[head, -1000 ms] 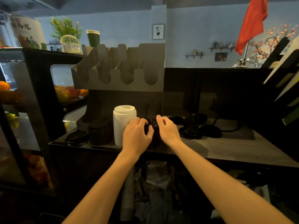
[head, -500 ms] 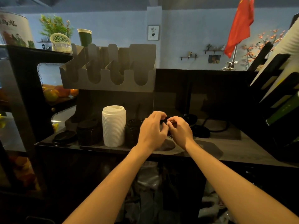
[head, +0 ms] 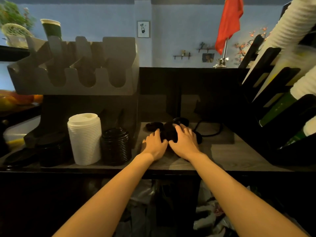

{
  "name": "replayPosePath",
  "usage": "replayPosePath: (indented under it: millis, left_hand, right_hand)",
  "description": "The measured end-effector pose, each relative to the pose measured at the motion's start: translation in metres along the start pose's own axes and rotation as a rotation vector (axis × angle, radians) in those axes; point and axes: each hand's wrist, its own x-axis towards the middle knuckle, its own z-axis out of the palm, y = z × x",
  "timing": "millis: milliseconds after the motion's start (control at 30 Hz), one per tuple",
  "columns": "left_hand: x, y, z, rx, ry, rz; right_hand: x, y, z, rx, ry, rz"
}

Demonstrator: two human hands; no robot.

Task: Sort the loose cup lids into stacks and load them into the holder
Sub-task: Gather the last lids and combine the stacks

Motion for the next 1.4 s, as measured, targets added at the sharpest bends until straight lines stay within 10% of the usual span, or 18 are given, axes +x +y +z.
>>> replayPosePath:
  millis: [167,967,1400]
  left_hand:
    - [0.009,-0.008,0.004,-0.161,-0.031,0.007]
    - [0.013,0.013,-0.011,-0.996,0.298,-0.143]
    - [0.031,0.000,-0.009,-1.546,0.182,-0.468]
  right_hand:
    - [0.006,0.001,0.007,-0.107,-0.120,-0.020]
    - [-0.006,0.008,-0.009,0.382,0.292,0.064]
    - [-0.002,0.012,0.001,0.471,0.032,-0.128]
